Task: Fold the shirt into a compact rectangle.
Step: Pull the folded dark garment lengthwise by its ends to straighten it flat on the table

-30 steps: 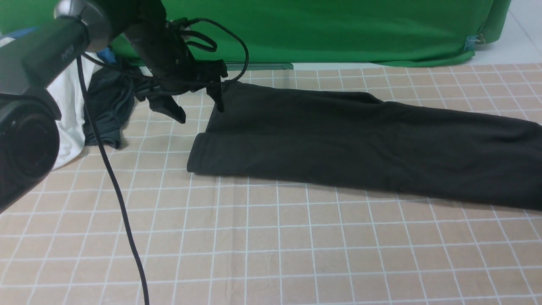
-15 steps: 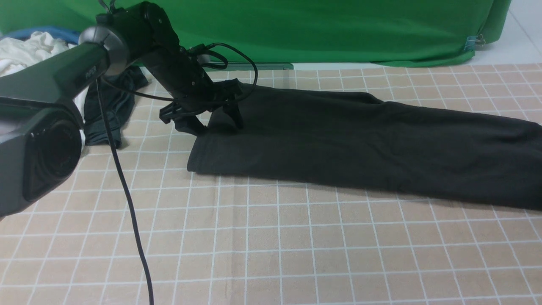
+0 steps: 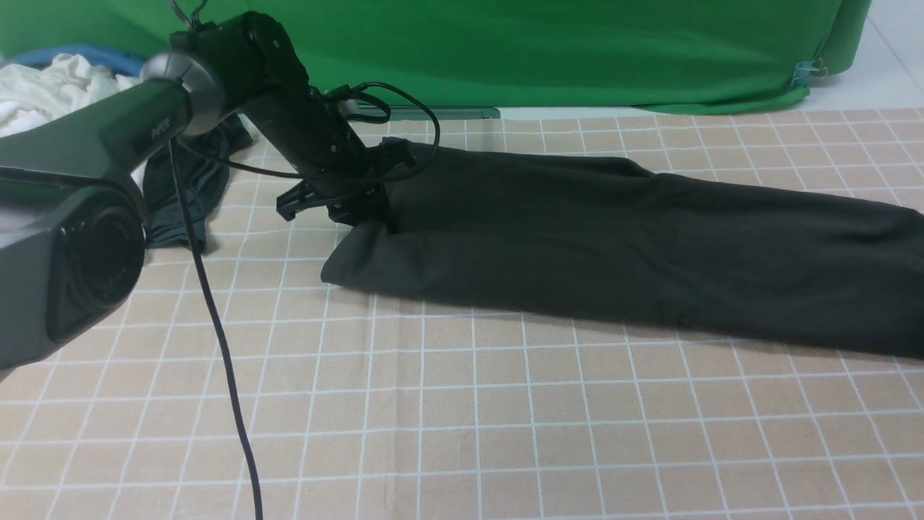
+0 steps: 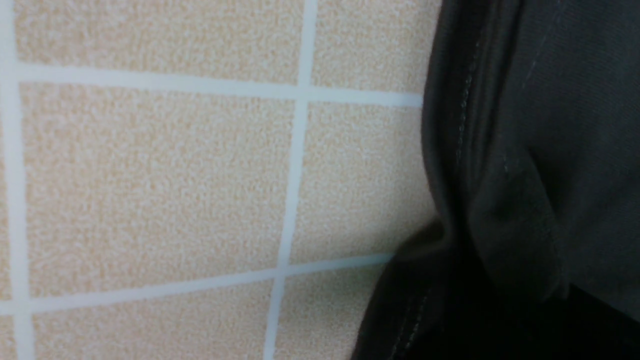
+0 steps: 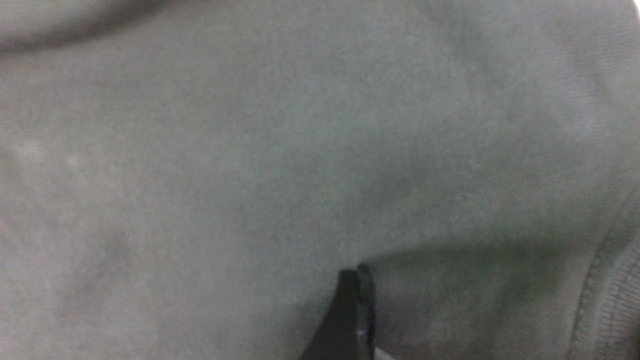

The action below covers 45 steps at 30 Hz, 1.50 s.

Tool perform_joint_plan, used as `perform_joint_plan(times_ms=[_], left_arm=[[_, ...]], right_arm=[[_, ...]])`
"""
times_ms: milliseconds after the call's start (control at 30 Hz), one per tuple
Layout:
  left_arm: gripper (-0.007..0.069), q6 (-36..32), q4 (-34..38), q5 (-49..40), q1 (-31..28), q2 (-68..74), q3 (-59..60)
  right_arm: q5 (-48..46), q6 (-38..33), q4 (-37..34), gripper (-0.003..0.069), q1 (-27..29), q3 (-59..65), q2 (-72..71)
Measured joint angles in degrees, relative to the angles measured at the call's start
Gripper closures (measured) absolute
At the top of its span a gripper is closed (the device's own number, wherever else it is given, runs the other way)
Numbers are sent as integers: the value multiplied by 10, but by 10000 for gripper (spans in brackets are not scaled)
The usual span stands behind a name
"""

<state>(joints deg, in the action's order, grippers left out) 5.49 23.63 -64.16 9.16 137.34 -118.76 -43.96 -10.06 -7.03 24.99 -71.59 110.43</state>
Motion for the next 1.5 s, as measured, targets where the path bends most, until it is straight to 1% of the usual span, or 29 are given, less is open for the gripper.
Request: perform_joint_plan(times_ms=[100,200,400,600,700,767,833,867,900,933,967,1033,1167,1300,1433,1500], left_arm=[[593,1,0,-1,0,0,0],[593,0,0,-1,0,0,0],[593,0,0,-1,0,0,0],[593,0,0,-2,0,0,0],[593,0,-2,-2,0,0,0],[593,0,-3,-1,0,0,0],[593,0,-3,0,0,0,0],[593,0,-3,0,0,0,0],[593,0,-3,0,0,0,0],[593,0,-3,0,0,0,0],[593,0,-3,0,0,-1,0],[593,0,-6,-3,0,-7,0],[593,0,-15,-24,0,-32,-8],[593,1,-23,-49,0,-59,-7],[593,4,-26,-50,0,-73,21],[593,4,-46,-50,0,-93,67]], right_arm=[[-3,3,18,-31,0,-7,3],[-12,34,56,-33,0,-34,3],[-25,51,66,-34,-8,-46,11],[-26,62,78,-25,-45,-53,47],[-26,62,89,41,-60,-56,49],[-27,59,91,142,-66,-57,50],[-30,55,85,297,-73,-57,51],[-31,51,83,397,-77,-57,51],[-32,49,81,472,-80,-57,51],[-34,48,79,565,-81,-58,51],[-38,47,79,587,-82,-61,52],[-50,47,77,605,-82,-70,54],[-81,47,77,608,-82,-91,57],[-112,51,70,608,-93,-108,56],[-143,61,70,609,-111,-108,56],[-158,66,70,609,-133,-108,52]])
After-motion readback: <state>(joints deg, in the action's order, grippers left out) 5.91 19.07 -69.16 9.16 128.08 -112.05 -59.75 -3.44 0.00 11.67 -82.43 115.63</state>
